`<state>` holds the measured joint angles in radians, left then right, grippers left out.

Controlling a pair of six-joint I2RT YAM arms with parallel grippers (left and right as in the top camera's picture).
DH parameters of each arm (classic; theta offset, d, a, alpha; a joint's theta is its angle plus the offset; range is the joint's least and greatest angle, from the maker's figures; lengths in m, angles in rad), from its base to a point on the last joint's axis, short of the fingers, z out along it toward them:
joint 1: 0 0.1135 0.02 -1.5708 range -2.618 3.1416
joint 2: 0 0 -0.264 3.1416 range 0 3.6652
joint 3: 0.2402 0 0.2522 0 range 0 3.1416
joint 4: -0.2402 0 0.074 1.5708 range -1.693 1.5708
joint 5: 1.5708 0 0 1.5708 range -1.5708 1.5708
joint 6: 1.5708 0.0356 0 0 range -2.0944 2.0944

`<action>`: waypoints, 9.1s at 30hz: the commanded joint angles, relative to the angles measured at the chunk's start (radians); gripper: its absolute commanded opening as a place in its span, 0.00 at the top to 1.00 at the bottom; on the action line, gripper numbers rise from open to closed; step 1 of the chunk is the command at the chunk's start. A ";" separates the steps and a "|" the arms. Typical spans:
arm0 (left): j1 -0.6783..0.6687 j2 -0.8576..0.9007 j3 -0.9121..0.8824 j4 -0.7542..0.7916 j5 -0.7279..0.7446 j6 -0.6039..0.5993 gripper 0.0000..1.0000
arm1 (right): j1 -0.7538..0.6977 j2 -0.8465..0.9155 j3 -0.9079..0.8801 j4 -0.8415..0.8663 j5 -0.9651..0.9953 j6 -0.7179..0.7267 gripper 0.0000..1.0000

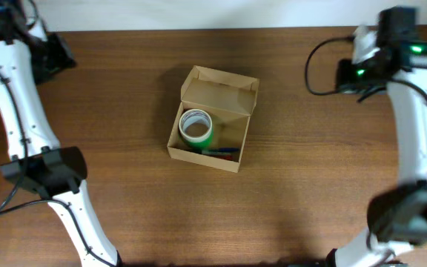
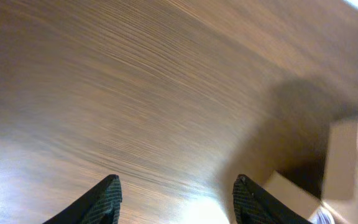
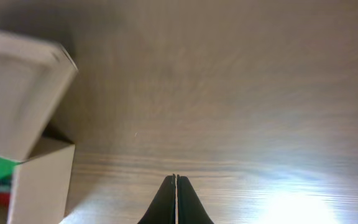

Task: Pack container
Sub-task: 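Move both grippers to the box lid's left and right edges, then push the lid flaps inward with both grippers to start closing, then press the lid down onto the box with both grippers, then lift both grippers away from the closed box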

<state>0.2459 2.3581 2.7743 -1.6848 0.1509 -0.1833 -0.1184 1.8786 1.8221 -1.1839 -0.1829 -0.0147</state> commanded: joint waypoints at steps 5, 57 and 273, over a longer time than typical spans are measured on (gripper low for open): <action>-0.147 -0.028 -0.100 0.002 -0.014 0.069 0.31 | 0.082 0.234 -0.018 0.095 -0.235 0.112 0.96; -0.120 0.499 -0.124 0.359 1.033 -0.161 0.98 | 0.112 0.423 -0.012 0.430 -0.608 0.344 0.96; -0.438 -0.389 -0.688 0.311 -0.309 0.021 0.98 | 0.412 0.058 0.585 -0.190 0.327 0.097 0.96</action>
<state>-0.2405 1.9877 1.9011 -1.3354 -0.0822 -0.1753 0.3828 2.0090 2.2562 -1.3434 0.0910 0.0875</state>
